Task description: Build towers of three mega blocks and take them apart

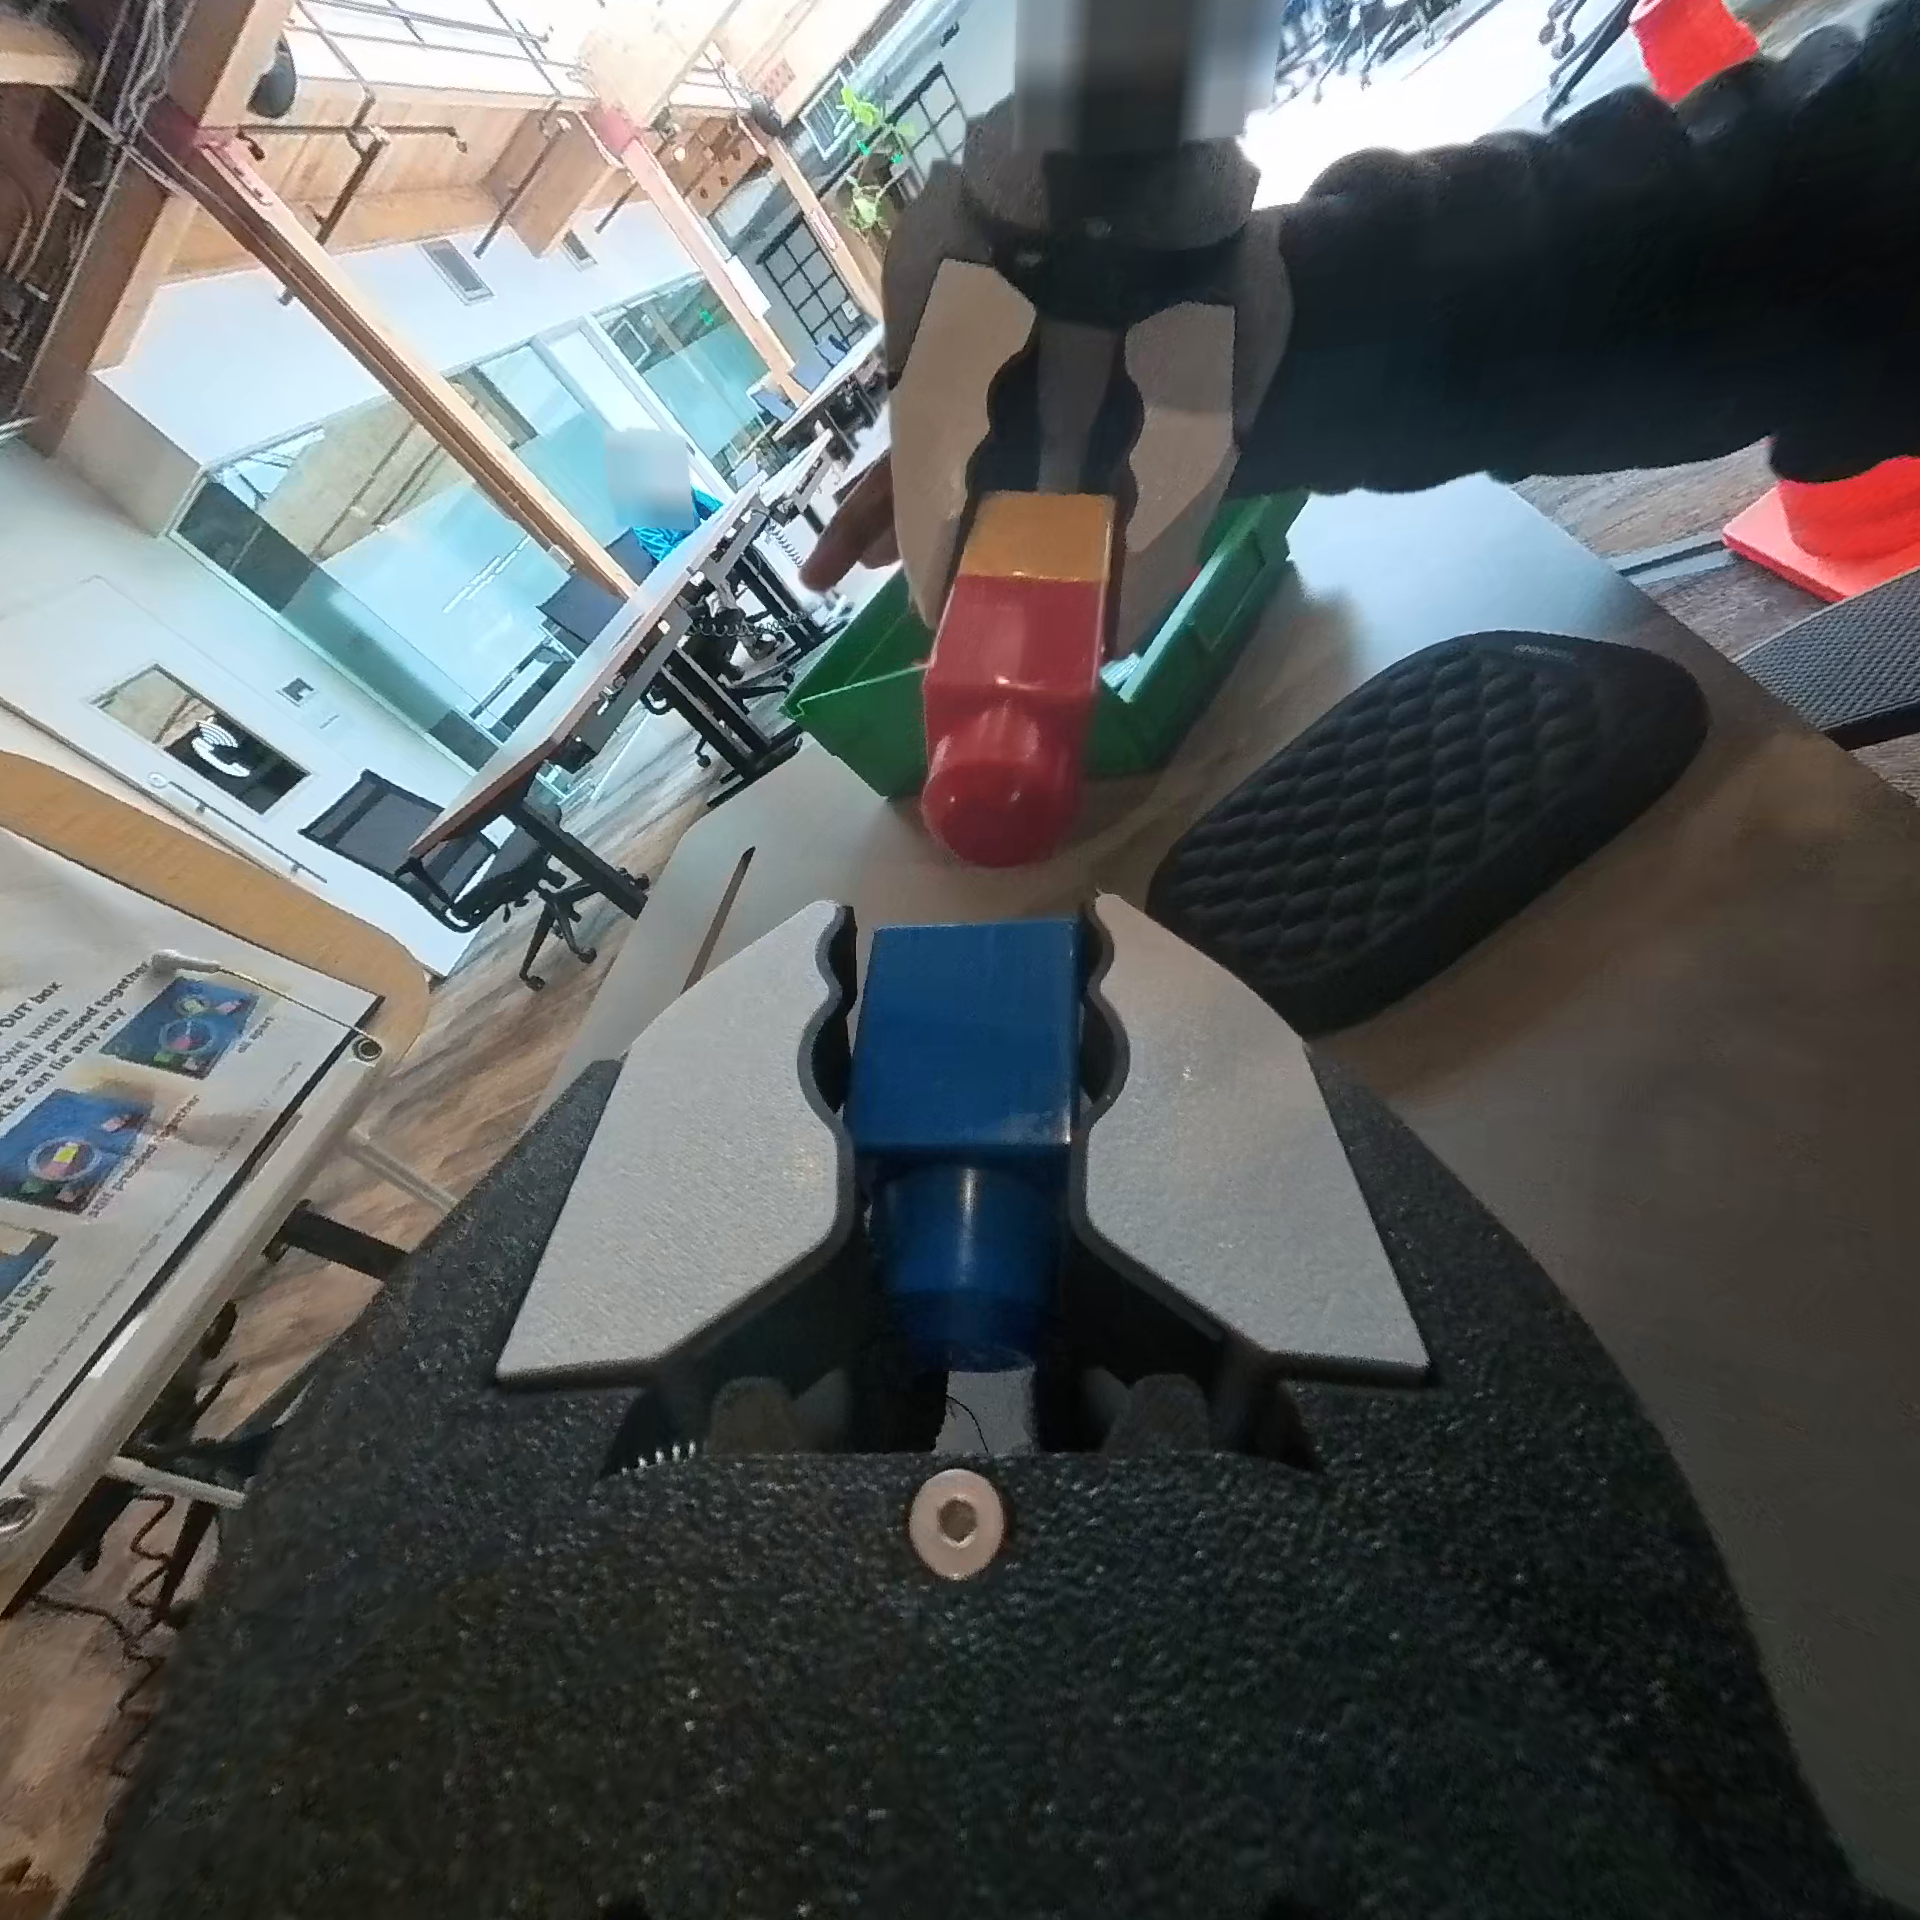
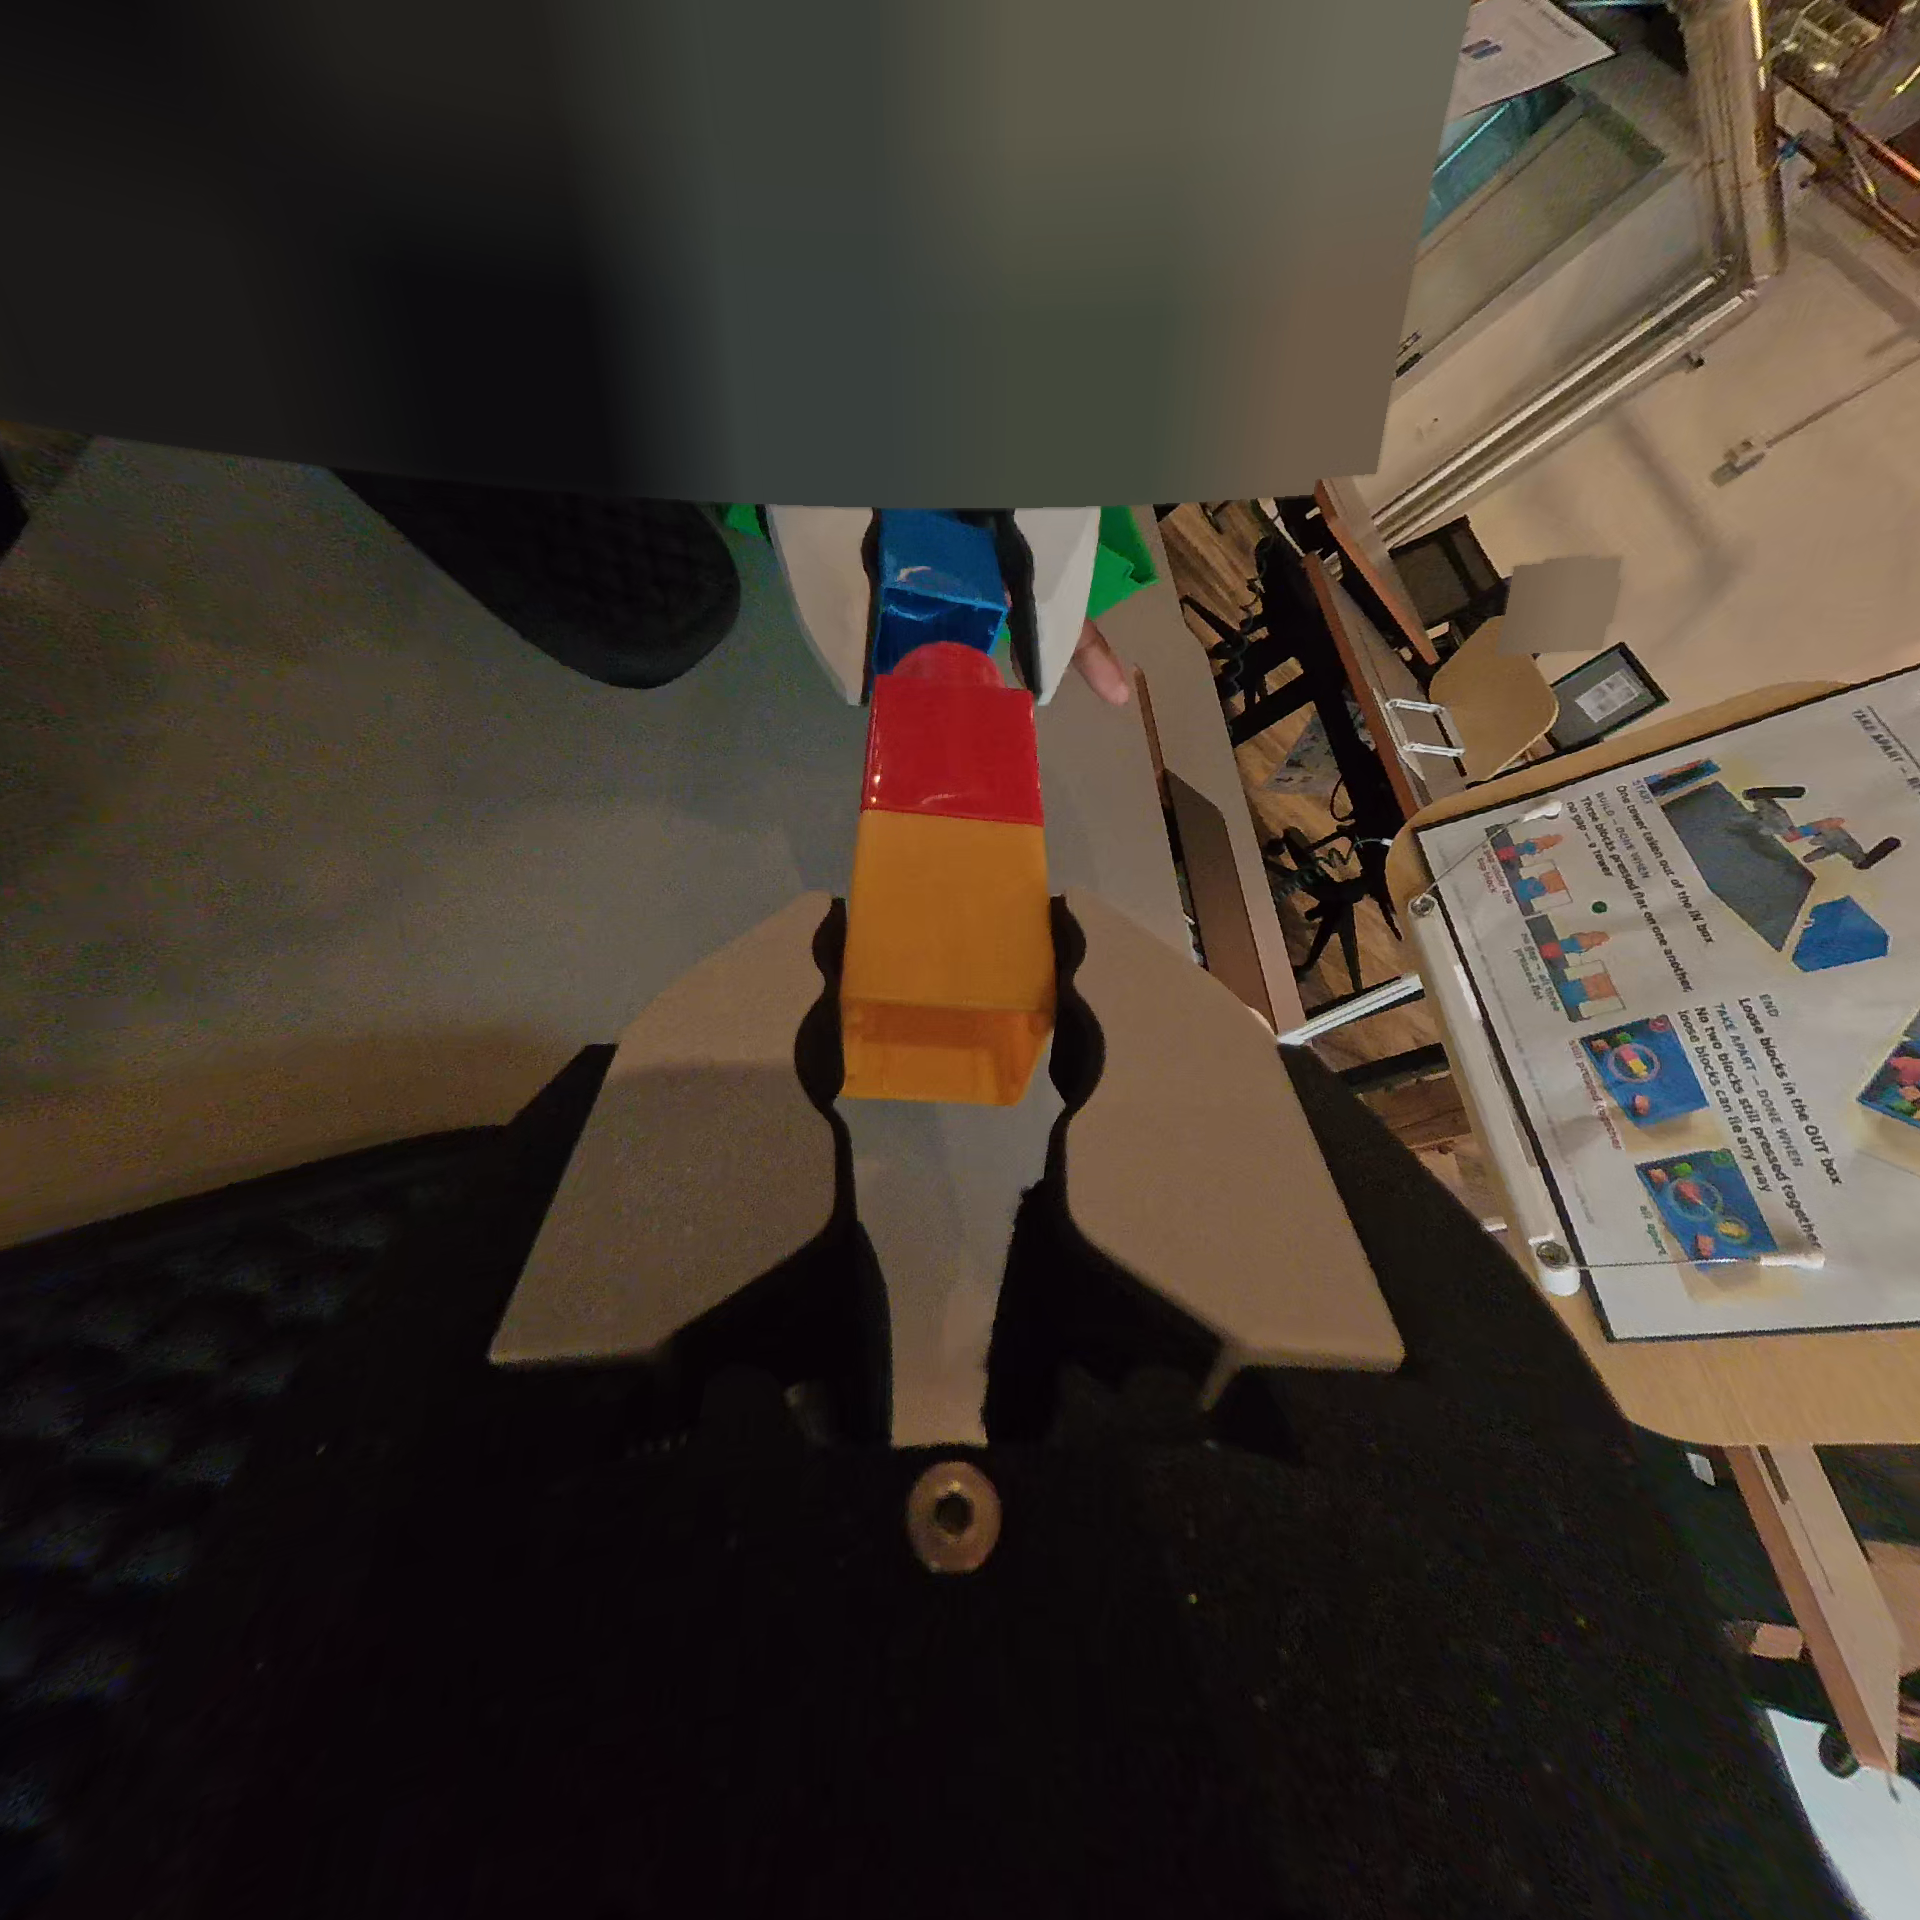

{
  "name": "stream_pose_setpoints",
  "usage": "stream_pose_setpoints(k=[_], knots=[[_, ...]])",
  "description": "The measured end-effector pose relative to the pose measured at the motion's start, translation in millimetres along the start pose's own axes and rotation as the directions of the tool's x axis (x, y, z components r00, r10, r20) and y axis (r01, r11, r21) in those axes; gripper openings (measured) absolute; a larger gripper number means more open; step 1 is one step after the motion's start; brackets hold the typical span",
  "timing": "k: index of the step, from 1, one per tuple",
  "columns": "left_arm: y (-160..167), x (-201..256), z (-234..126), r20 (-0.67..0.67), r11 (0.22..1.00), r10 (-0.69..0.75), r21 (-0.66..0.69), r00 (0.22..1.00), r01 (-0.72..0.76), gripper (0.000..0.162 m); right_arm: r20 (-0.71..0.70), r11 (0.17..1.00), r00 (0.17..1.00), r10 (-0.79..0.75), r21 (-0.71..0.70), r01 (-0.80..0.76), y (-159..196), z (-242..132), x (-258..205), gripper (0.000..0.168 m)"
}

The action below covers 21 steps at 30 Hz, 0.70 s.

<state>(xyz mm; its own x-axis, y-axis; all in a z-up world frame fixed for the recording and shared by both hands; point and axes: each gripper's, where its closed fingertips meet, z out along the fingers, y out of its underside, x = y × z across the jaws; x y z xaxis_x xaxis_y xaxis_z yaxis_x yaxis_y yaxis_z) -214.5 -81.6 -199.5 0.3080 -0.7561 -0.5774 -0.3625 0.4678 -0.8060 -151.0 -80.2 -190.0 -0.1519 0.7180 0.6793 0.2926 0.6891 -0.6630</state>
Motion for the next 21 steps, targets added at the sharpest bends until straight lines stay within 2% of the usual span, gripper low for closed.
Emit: stream_pose_setpoints(k=[6,10,21], knots=[[-2.1,1.4,2.6,-0.008,1.0,-0.02,0.02,1.0,0.02,0.04,-0.015,1.0,1.0,0.017,0.009,-0.017,2.3,-3.9,-3.2,0.037],[-7.7,8.2,4.1,-0.041,0.997,-0.04,0.059,0.998,0.043,0.04,-0.001,0.999,1.0,0.024,0.034,-0.024,2.1,5.7,-5.6,0.037],[-8.0,12.9,5.1,-0.054,0.997,-0.031,0.063,0.998,0.035,0.04,0.064,0.998,0.998,0.019,0.065,-0.023,-6.1,31.9,-11.1,0.036]])
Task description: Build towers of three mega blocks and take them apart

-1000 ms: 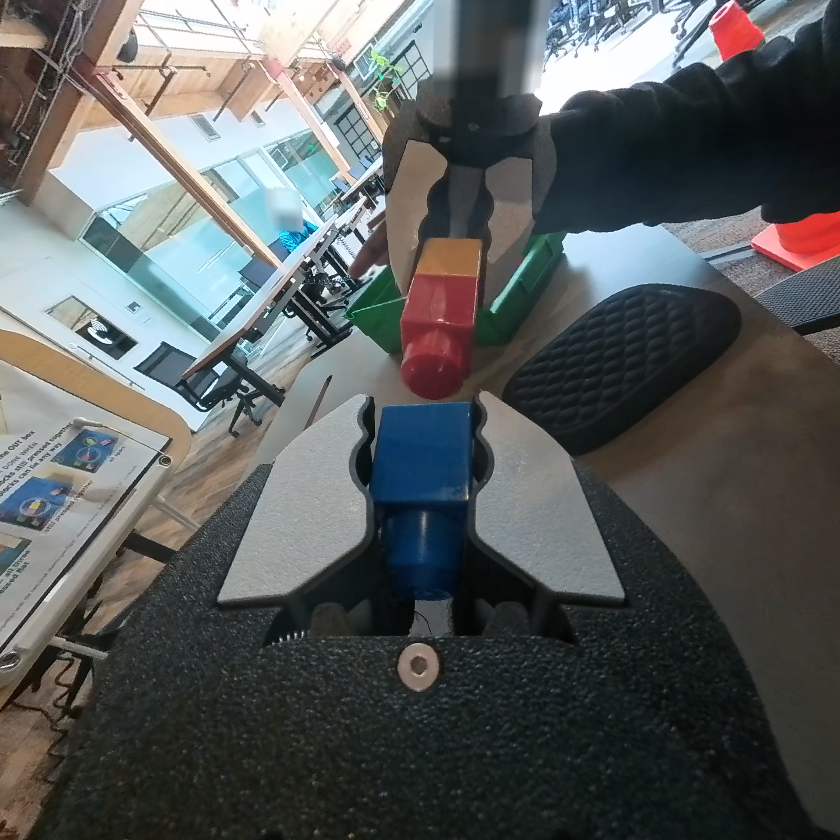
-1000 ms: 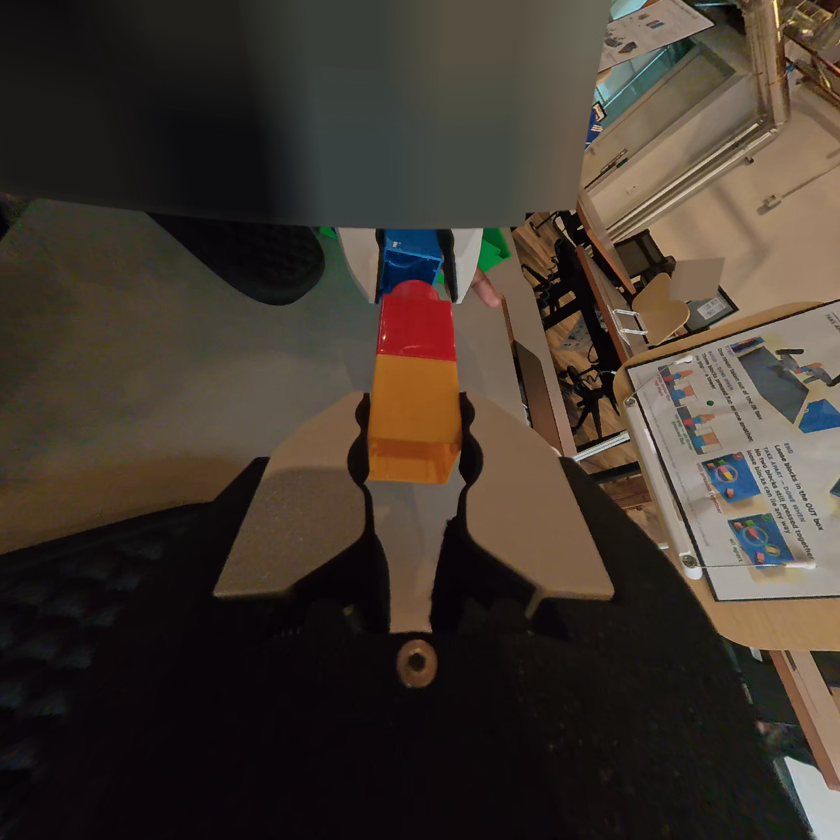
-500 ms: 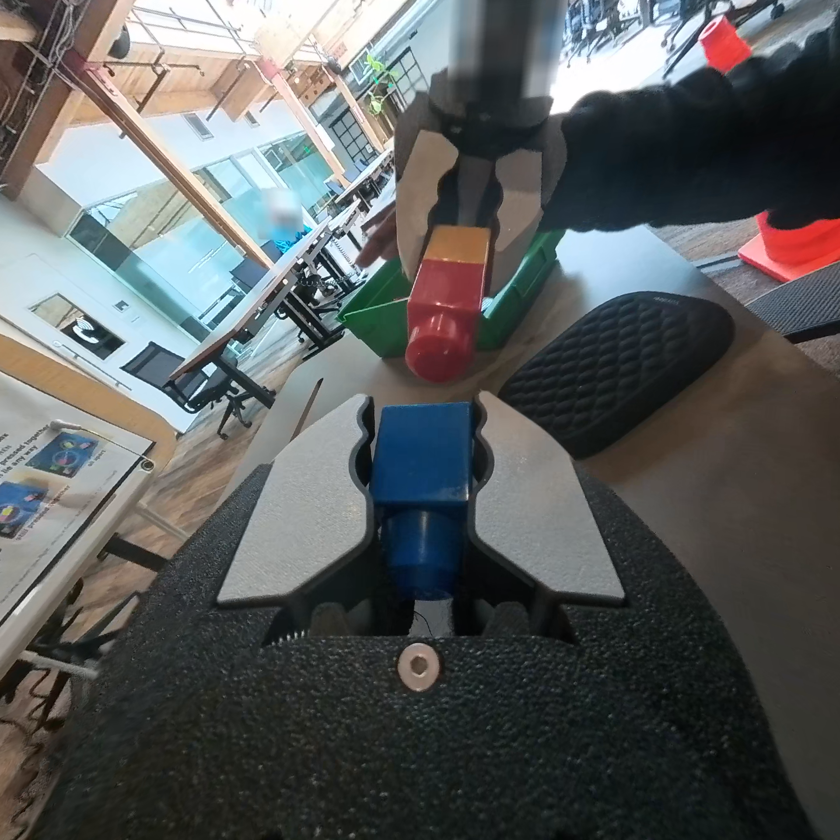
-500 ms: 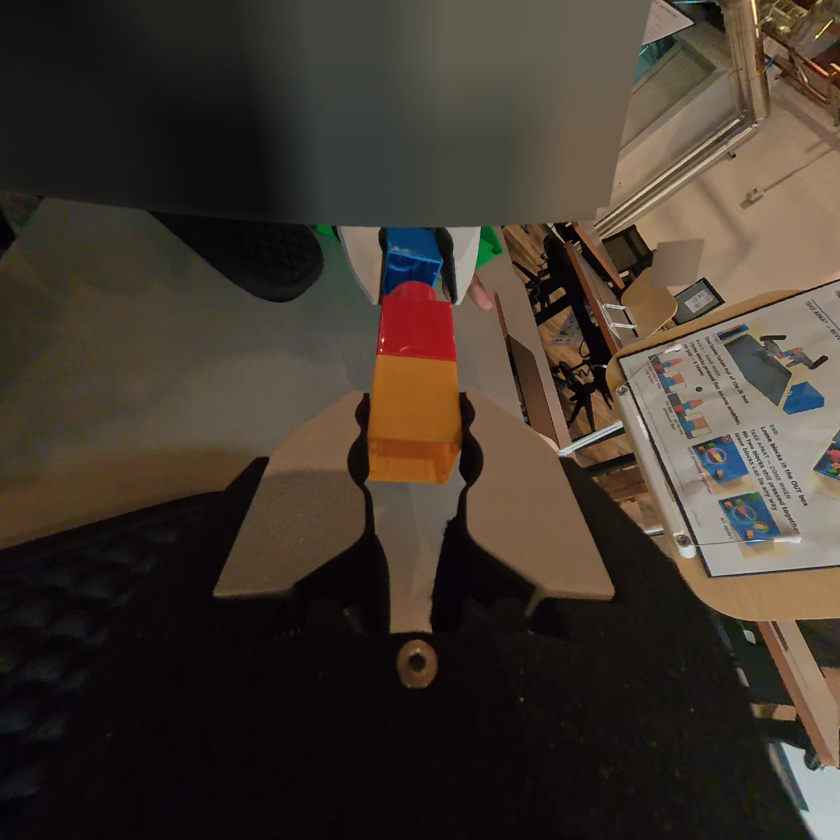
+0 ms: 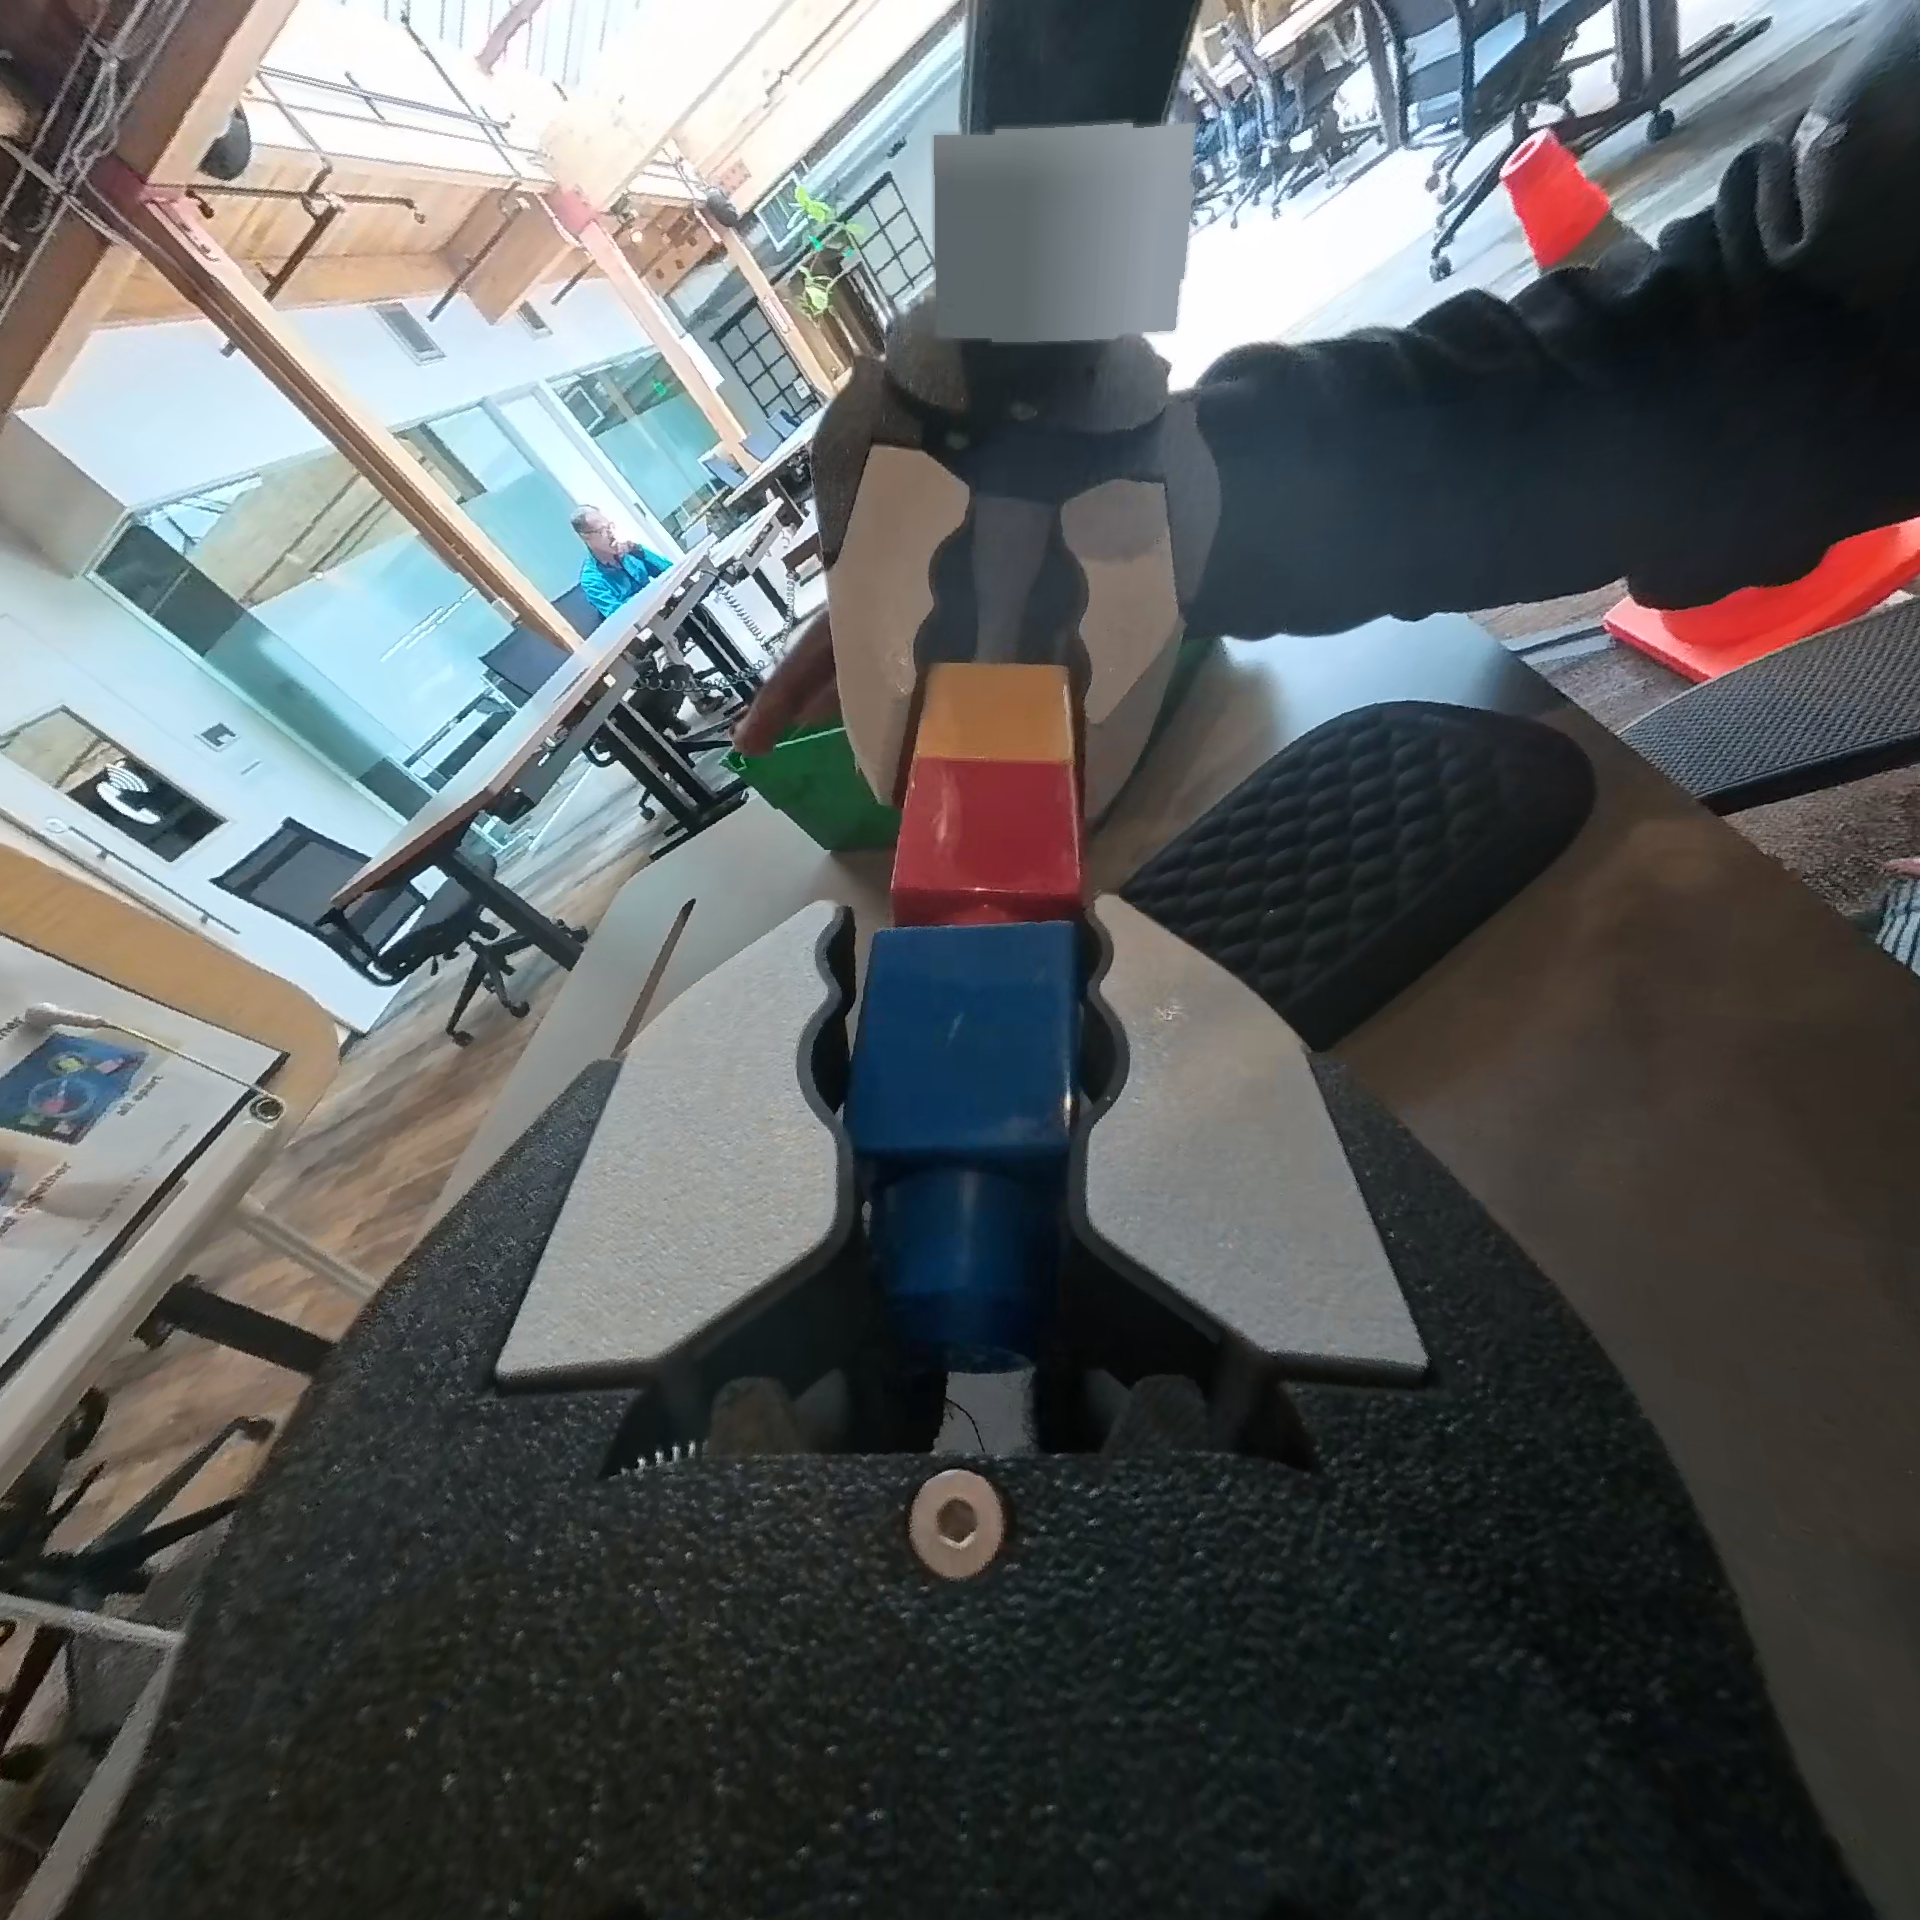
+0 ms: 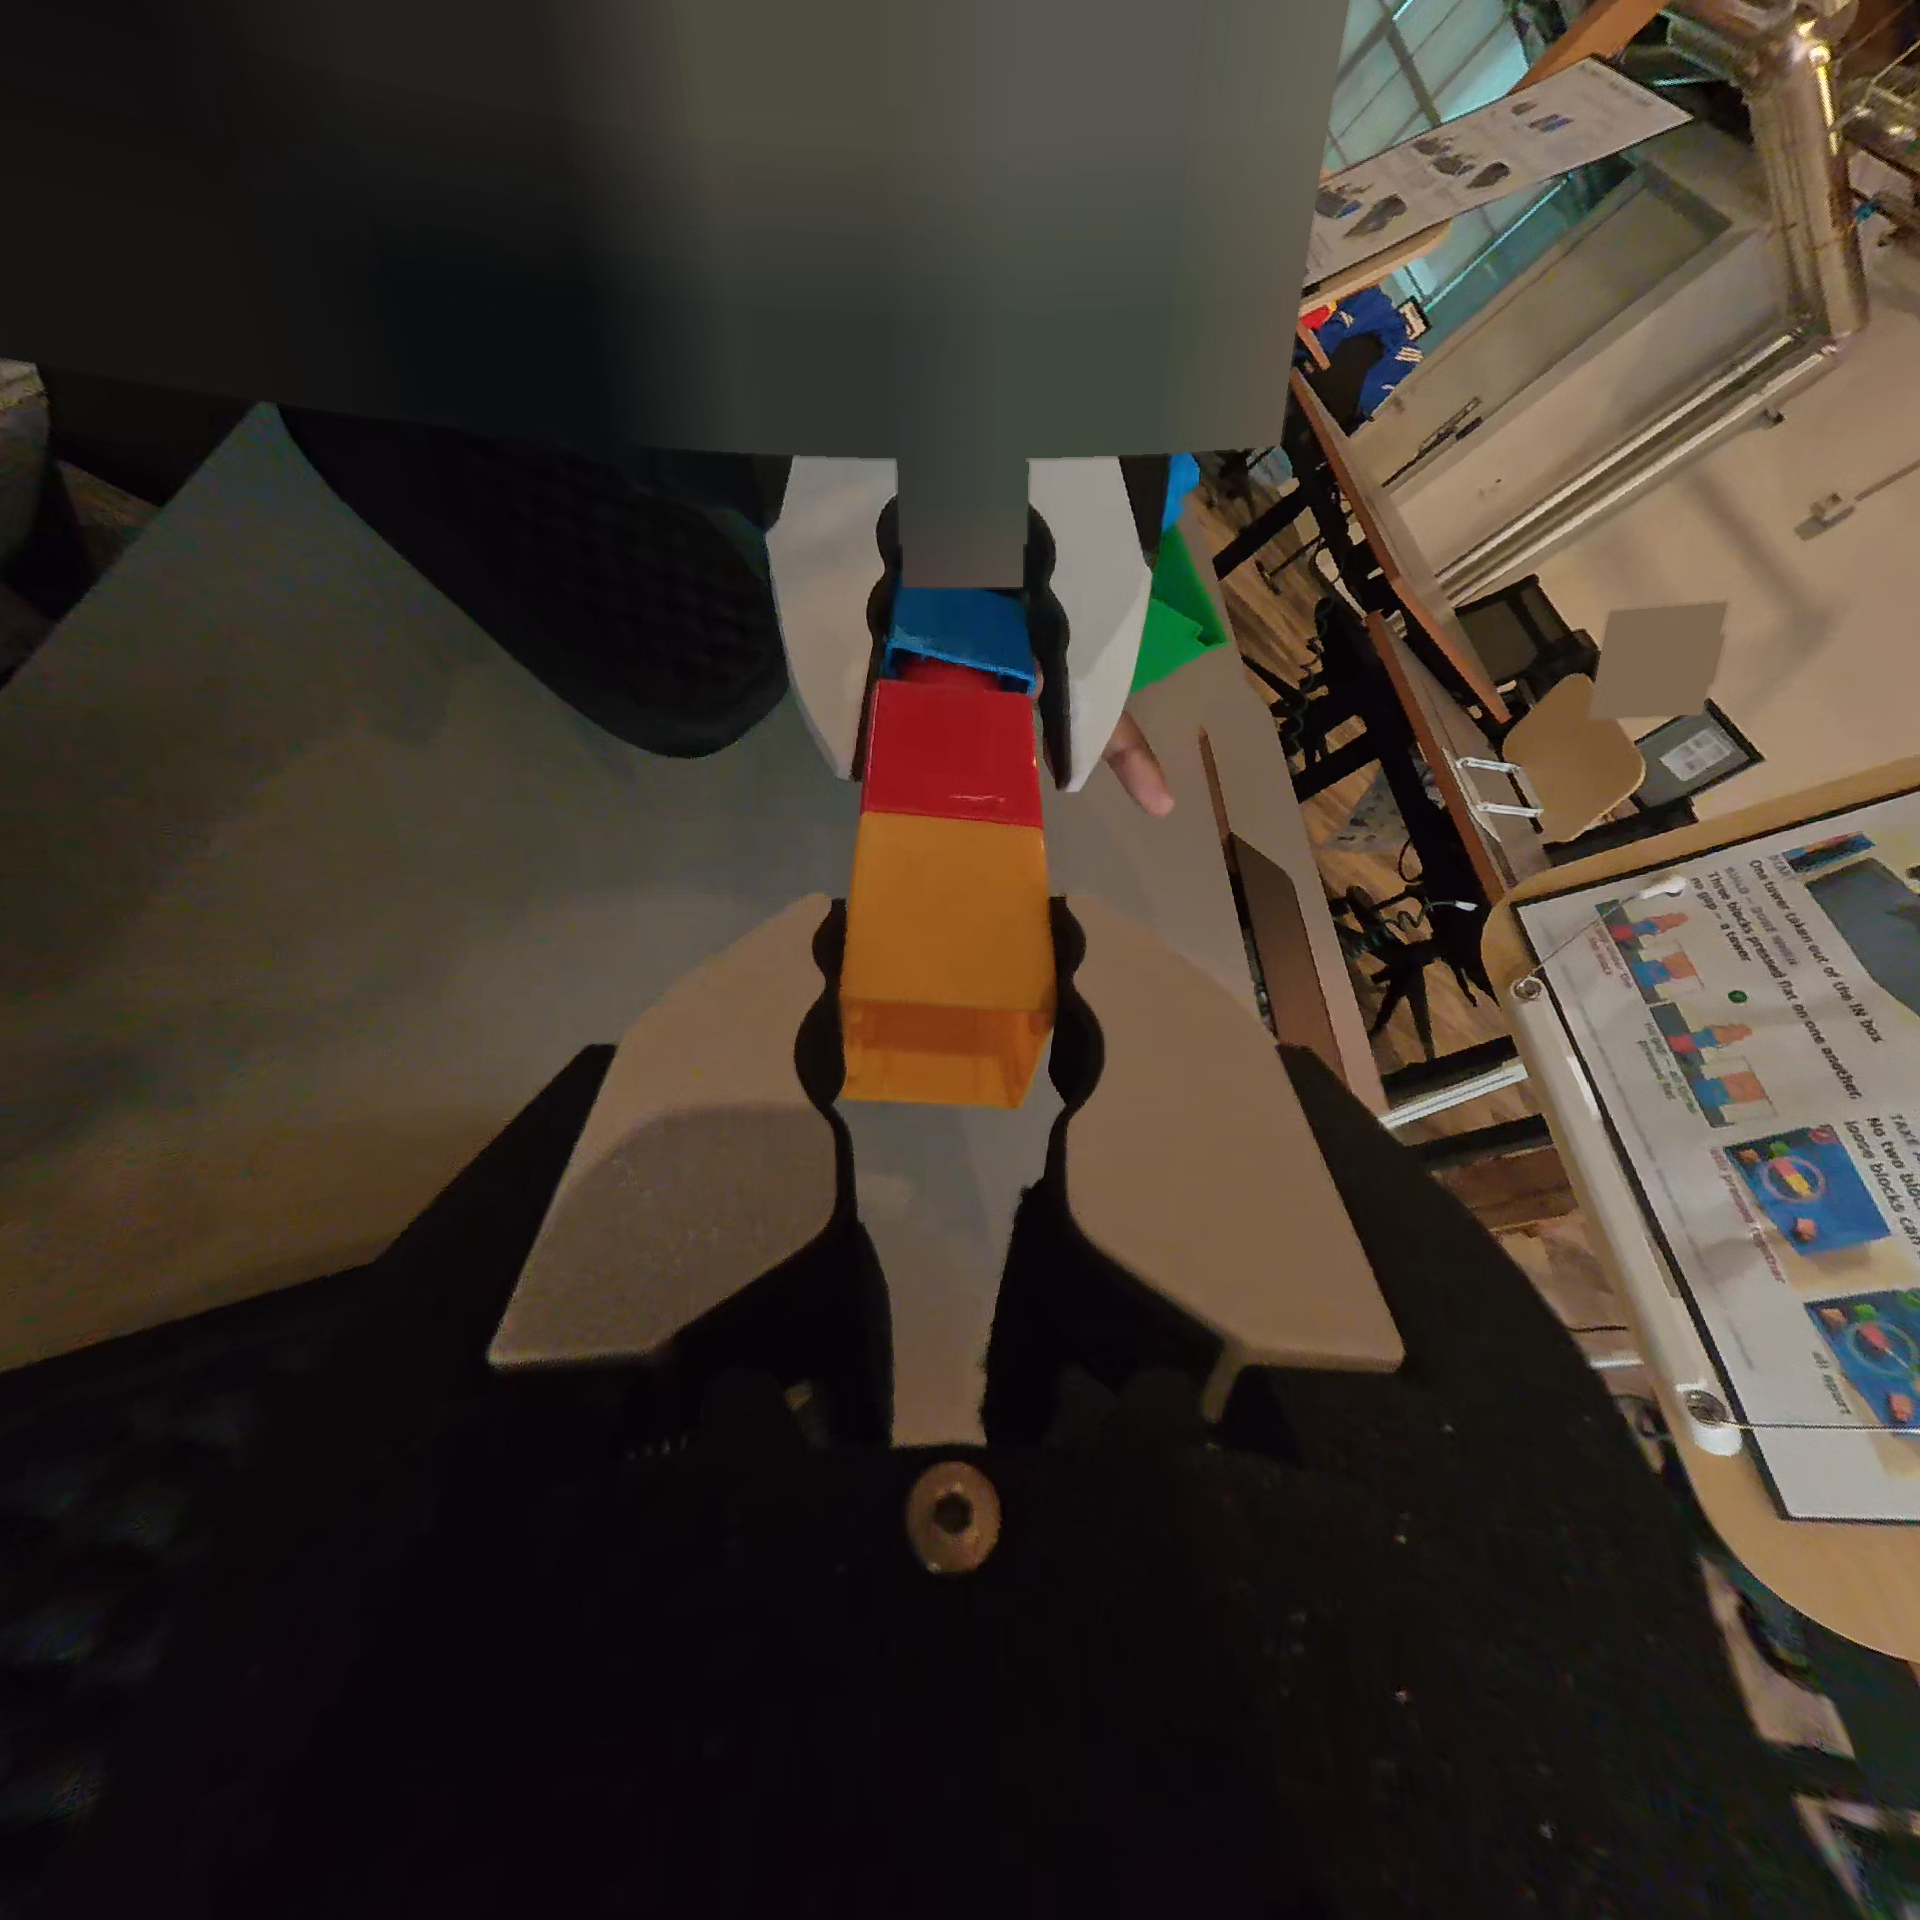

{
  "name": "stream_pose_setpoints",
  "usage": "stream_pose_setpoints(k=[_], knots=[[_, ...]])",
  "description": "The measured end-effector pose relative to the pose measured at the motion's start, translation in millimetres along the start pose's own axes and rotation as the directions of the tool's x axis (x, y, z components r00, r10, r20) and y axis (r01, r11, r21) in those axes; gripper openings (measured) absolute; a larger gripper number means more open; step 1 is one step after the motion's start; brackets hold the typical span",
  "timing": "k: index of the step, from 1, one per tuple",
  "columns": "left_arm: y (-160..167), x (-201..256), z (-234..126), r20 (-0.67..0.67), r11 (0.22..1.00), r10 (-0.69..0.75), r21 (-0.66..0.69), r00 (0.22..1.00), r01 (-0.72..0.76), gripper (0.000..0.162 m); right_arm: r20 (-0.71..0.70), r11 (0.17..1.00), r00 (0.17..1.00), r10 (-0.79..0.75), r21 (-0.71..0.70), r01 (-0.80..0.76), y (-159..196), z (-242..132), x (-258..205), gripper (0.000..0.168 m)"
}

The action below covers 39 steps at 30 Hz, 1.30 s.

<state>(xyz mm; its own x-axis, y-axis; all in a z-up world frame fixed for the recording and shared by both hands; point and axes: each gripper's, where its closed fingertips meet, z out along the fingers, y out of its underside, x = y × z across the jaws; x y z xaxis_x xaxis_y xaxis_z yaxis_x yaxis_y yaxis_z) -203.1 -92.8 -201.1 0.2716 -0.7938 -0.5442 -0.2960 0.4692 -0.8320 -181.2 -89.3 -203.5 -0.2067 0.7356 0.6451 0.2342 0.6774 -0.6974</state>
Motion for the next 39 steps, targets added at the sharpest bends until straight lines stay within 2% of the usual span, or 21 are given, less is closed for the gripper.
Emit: stream_pose_setpoints(k=[7,11,15,17,19,24,32,36,39], knots=[[-2.3,-0.1,-2.2,0.009,1.0,0.015,0.0,1.0,-0.015,0.04,0.005,0.998,0.999,0.049,0.033,-0.049,-2.5,5.7,0.1,0.036],[-11.3,4.4,0.5,0.001,0.999,0.022,0.025,1.0,-0.022,0.051,0.007,0.998,0.999,0.054,0.018,-0.054,-0.8,13.9,-2.3,0.036],[1.0,3.5,2.3,0.016,0.995,0.08,-0.061,0.997,-0.079,0.054,0.027,0.992,0.996,0.079,0.101,-0.082,-12.6,12.2,-4.2,0.036],[14.2,3.3,3.6,0.018,0.981,0.136,-0.142,0.991,-0.132,0.056,0.022,0.996,0.999,0.049,0.075,-0.051,-14.4,13.7,-5.5,0.036],[19.7,4.0,2.4,0.017,0.968,0.179,-0.184,0.984,-0.172,0.053,0.02,0.998,1.0,0.023,0.053,-0.024,-15.0,15.2,-7.6,0.036],[12.9,5.1,-2.6,0.018,0.962,0.224,-0.161,0.974,-0.219,0.048,0.025,0.998,1.0,0.016,0.054,-0.018,-18.5,15.9,-8.6,0.036],[18.4,-2.4,-4.3,0.047,0.971,0.175,-0.171,0.983,-0.165,0.048,-0.012,1.0,1.0,0.022,0.023,-0.022,-13.6,19.6,-3.0,0.036],[23.0,-5.4,-1.8,0.064,0.963,0.193,-0.203,0.979,-0.176,0.058,-0.017,1.0,1.0,0.018,0.0,-0.018,-11.9,20.1,-3.0,0.036],[31.6,-7.6,-1.9,0.047,0.919,0.277,-0.303,0.96,-0.251,0.072,-0.029,0.999,1.0,0.003,-0.039,-0.004,-8.0,20.5,-1.9,0.036]])
